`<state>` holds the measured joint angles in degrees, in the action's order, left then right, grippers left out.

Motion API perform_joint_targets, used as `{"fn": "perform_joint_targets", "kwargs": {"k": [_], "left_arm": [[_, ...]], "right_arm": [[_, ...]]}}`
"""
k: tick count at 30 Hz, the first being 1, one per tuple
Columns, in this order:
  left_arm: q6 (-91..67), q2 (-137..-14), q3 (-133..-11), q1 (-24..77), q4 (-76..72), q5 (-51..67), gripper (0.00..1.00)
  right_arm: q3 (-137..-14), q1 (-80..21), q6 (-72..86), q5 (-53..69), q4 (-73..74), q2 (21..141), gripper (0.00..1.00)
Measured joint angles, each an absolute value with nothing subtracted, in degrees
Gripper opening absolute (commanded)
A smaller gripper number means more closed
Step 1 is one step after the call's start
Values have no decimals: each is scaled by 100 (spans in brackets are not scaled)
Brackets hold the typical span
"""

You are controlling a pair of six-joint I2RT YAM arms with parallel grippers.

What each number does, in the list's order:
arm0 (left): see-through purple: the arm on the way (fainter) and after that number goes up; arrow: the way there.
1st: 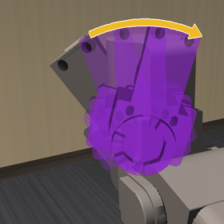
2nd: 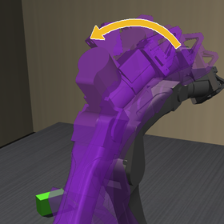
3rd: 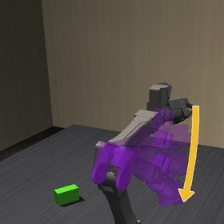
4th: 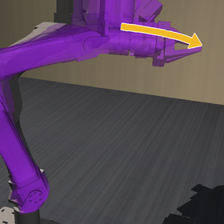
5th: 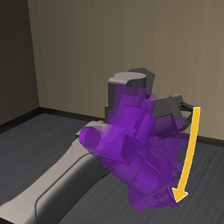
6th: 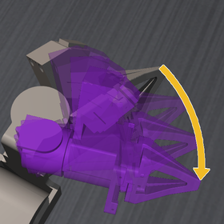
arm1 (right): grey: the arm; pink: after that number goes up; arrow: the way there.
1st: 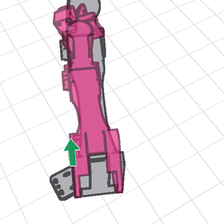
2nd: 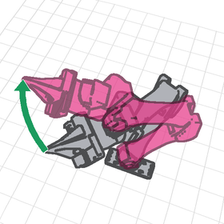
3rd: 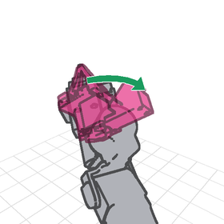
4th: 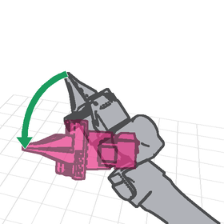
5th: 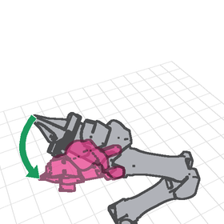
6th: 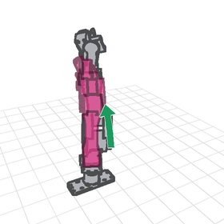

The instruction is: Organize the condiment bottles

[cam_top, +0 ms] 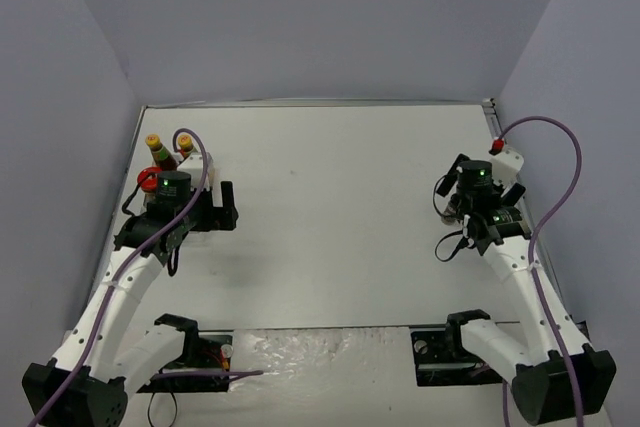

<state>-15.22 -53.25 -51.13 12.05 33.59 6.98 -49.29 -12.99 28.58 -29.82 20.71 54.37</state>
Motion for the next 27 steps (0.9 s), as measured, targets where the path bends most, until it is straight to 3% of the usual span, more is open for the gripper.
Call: {"fn": "perform_joint_targets", "kwargs": {"k": [4,15,20,25,27], "left_arm": [[-1429,-5205,-5019,1269,3289,814,97],[-1356,-5207,-5019,1271,3223,738,97],[-1350,-5212,-5019,1271,3222,713,97],[-1347,-5212,-5019,1271,3223,665,97],[-1349,-5212,-5019,1271,3223,641,97]], "right_arm": [[-4721,-184,2666,-2174,1617,5840,97],[-4508,56,2408,-1271,799,6950,82],[-4406,110,2392,-1256,519,7362,62],[-4353,105,2364,-1214,399,7493,13],[-4353,56,2330,-1154,347,7488,4]]}}
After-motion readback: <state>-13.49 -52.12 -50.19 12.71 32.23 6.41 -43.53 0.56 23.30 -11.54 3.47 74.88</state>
